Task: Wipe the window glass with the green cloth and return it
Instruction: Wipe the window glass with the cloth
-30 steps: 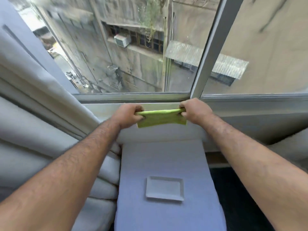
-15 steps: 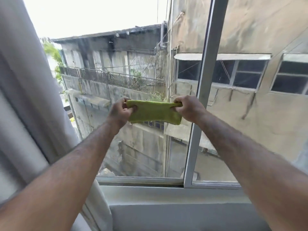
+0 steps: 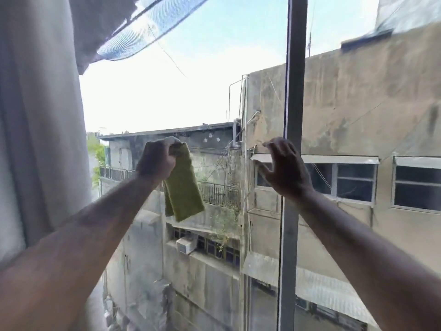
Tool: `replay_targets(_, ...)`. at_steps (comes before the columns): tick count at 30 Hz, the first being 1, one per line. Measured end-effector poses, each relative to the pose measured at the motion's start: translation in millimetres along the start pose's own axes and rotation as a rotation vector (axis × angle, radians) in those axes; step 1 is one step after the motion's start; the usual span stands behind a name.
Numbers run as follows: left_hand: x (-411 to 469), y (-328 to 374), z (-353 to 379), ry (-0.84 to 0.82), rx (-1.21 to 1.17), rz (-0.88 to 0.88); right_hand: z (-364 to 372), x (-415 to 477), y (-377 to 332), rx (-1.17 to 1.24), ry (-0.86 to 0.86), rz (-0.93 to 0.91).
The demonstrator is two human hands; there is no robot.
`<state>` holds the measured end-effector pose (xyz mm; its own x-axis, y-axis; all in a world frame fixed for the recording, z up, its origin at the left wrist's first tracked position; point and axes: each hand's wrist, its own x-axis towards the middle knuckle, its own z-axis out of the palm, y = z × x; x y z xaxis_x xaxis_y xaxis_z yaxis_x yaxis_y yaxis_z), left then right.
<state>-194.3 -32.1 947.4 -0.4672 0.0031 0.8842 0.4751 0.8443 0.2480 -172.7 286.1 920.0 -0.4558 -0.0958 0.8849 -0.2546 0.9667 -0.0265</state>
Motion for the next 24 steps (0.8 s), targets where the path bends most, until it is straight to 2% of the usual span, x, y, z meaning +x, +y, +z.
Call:
replay_targets(2,15,-12,5,0.025,0.113,0.016,11,14,28,-0.08,0.084,0.082)
replay_targets(4,27,-23,14,0.054,0.199,0.013,27,19,48,-0.096,0.08,0.126)
replay_targets(8,43,-44,36,0.158,0.283,0.097,61,15,70,-0.168,0.136,0.073)
replay_targets(11,45,-55,55,0.253,0.381,0.083,78,14,78,-0.243,0.199,0.045)
replay_targets(14,40,-64,70,0.323,0.306,0.045,86,15,81,-0.266,0.246,0.051)
replay_targets(17,29,-74,90,0.37,0.184,0.083,93,17,80,-0.26,0.309,0.061)
replay_targets(22,-22,-83,151,0.315,0.169,0.086,98,18,84,-0.252,0.368,0.037)
replay_targets(24,-30,-77,169,0.357,0.121,0.034,100,19,85,-0.249,0.383,0.039)
